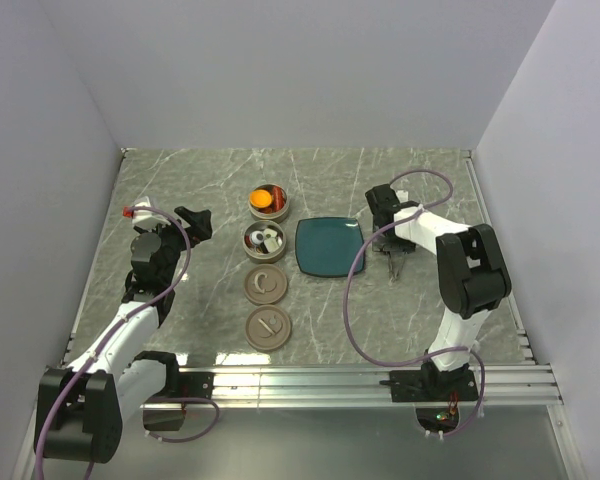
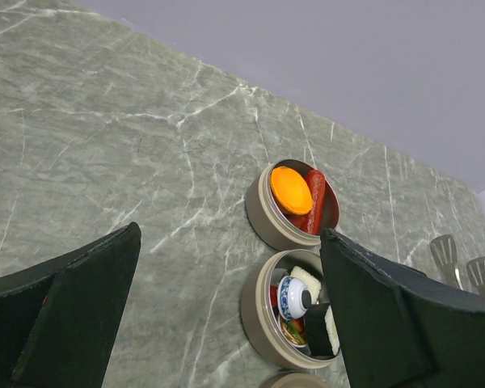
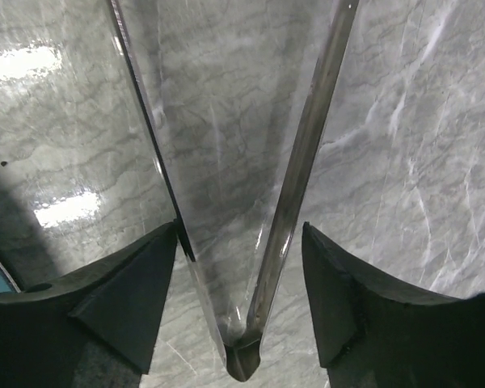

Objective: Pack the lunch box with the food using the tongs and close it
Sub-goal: Put down the clamp, then pick up the lid of the lunch box with the left arm

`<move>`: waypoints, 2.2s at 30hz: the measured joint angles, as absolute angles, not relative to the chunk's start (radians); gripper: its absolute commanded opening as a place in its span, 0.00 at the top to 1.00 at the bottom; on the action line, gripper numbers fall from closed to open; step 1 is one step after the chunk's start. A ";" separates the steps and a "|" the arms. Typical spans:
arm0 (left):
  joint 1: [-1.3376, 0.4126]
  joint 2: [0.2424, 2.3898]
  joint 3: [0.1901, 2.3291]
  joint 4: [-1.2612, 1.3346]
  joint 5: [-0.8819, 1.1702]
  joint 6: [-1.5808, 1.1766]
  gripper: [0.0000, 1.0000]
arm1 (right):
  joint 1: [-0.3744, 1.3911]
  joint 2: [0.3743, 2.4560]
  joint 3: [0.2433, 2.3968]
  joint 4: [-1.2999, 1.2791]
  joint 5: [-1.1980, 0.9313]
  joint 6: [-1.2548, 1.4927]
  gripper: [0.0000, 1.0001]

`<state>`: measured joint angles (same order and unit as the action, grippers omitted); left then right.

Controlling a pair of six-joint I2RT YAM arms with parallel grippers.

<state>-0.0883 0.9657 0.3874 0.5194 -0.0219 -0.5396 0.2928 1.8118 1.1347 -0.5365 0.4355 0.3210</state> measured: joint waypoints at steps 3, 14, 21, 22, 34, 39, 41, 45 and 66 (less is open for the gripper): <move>-0.088 0.966 0.387 0.519 -0.022 -0.540 0.01 | 0.293 1.813 1.135 -0.540 0.437 0.324 0.26; -0.088 0.965 0.387 0.519 -0.022 -0.540 0.01 | 0.299 1.608 1.039 -0.525 0.440 0.336 0.20; -0.088 0.962 0.387 0.514 -0.024 -0.545 0.01 | 0.366 1.314 0.918 -0.405 0.373 0.318 0.21; -0.088 0.958 0.387 0.510 -0.025 -0.546 0.01 | 0.380 1.281 0.902 -0.386 0.358 0.314 0.21; -0.275 0.782 0.376 0.394 -0.125 -0.561 0.05 | 0.468 1.171 0.782 -0.173 0.175 0.271 0.25; -0.402 0.670 0.327 0.311 -0.181 -0.567 0.11 | 0.485 1.171 0.776 -0.129 0.120 0.255 0.26; -0.440 0.643 0.313 0.270 -0.205 -0.574 0.14 | 0.487 1.170 0.774 -0.109 0.105 0.250 0.26; -0.529 0.617 0.290 0.208 -0.255 -0.608 0.18 | 0.490 1.151 0.752 -0.087 0.080 0.242 0.26; -0.785 1.087 0.307 0.229 -0.443 -0.692 0.36 | 0.491 1.073 0.700 -0.045 0.032 0.238 0.28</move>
